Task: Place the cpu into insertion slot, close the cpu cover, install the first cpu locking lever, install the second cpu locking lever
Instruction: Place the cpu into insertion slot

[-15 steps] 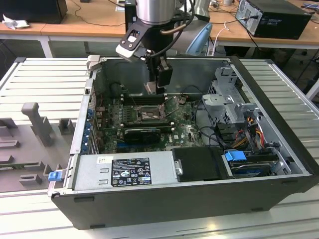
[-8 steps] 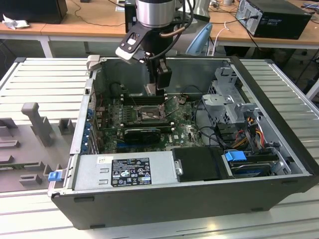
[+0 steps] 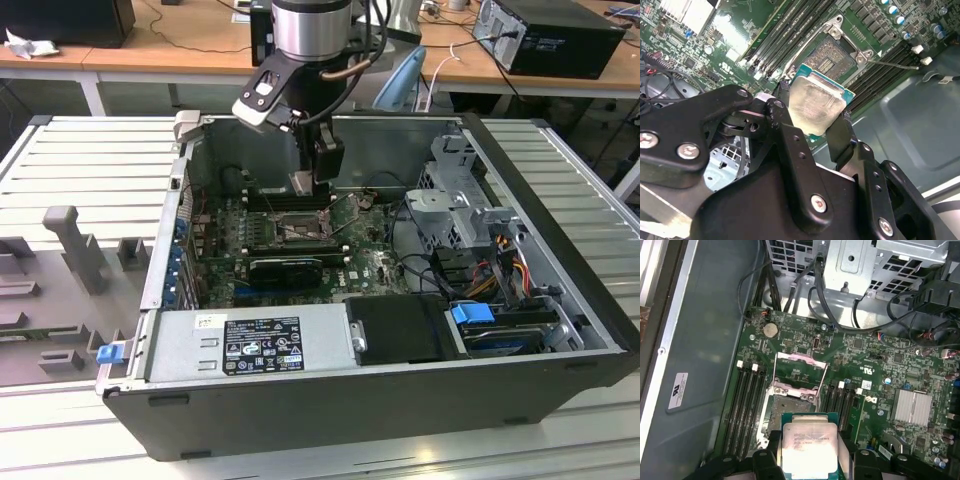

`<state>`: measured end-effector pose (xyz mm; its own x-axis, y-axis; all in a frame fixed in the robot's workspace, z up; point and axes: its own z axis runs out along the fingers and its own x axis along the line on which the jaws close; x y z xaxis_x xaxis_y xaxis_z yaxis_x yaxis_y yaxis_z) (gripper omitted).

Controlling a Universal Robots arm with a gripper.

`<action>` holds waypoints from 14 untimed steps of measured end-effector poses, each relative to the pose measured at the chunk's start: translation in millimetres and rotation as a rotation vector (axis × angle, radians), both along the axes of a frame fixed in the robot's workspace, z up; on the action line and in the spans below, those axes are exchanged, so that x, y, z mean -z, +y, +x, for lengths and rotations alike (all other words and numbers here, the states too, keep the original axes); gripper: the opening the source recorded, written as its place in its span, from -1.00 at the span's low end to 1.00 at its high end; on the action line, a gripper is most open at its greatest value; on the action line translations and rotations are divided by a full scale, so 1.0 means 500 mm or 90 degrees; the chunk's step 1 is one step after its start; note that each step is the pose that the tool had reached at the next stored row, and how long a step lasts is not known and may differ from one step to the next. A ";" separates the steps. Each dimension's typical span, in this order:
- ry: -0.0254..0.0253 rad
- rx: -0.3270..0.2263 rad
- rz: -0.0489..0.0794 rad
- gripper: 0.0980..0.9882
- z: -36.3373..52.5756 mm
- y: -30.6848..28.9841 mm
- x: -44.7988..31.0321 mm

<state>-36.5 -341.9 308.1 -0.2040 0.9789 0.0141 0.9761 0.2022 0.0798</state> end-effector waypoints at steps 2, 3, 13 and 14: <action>0.0000 0.000 0.000 -0.02 0.000 0.000 0.002; 0.0000 0.000 0.000 -0.02 0.000 0.000 0.003; 0.0000 0.004 0.000 -0.02 0.000 0.000 0.012; -0.0001 0.011 0.000 -0.02 0.000 0.000 0.013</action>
<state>-36.6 -341.9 301.7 -0.1870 0.9823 0.0142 0.9794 0.1853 0.0799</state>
